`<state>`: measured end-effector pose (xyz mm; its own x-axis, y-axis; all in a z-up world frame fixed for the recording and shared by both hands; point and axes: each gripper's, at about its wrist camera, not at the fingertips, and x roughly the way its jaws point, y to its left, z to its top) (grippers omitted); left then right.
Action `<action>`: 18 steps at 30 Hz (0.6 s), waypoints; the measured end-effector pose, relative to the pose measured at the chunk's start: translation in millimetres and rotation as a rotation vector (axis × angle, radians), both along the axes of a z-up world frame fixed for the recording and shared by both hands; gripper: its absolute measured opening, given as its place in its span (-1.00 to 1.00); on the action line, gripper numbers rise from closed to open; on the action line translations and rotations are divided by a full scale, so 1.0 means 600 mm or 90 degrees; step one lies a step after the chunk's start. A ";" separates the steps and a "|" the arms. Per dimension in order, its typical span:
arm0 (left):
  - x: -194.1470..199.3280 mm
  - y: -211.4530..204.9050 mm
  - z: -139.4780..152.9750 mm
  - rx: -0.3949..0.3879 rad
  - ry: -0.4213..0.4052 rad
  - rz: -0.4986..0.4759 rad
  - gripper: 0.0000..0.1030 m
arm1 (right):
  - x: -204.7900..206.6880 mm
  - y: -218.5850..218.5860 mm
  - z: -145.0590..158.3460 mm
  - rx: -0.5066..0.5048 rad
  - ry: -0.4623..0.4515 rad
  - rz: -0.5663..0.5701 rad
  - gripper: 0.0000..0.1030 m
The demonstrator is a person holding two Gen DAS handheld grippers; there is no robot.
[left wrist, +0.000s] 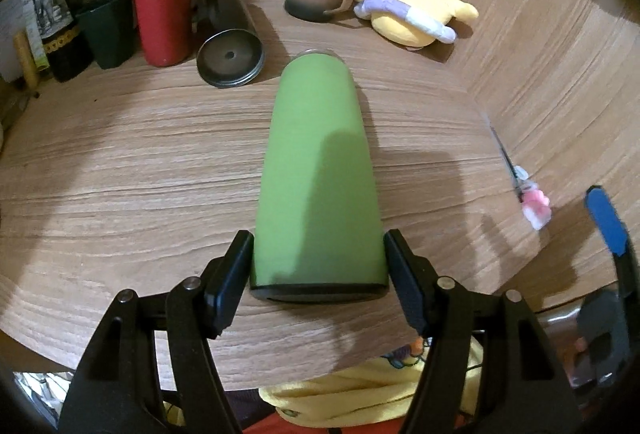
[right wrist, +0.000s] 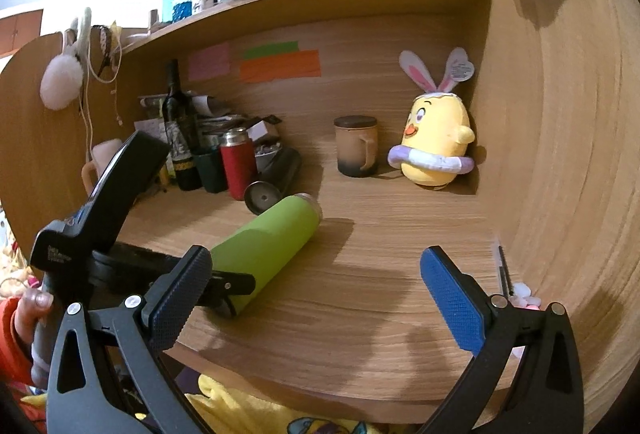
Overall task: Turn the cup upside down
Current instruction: 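Lift the green tumbler with the left gripper toward the right gripper, then grasp the tumbler's black lid end with the right gripper while the left gripper releases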
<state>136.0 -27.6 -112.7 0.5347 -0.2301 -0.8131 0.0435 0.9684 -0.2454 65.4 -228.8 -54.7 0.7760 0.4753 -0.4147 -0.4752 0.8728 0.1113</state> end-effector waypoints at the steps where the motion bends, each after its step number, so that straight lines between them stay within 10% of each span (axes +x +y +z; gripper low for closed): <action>1: -0.003 0.004 0.005 -0.012 -0.005 -0.004 0.27 | -0.001 0.001 -0.001 0.000 -0.001 0.004 1.00; 18: -0.039 0.139 0.006 0.038 -0.084 0.052 0.46 | 0.059 0.152 -0.111 -0.057 0.095 0.007 1.00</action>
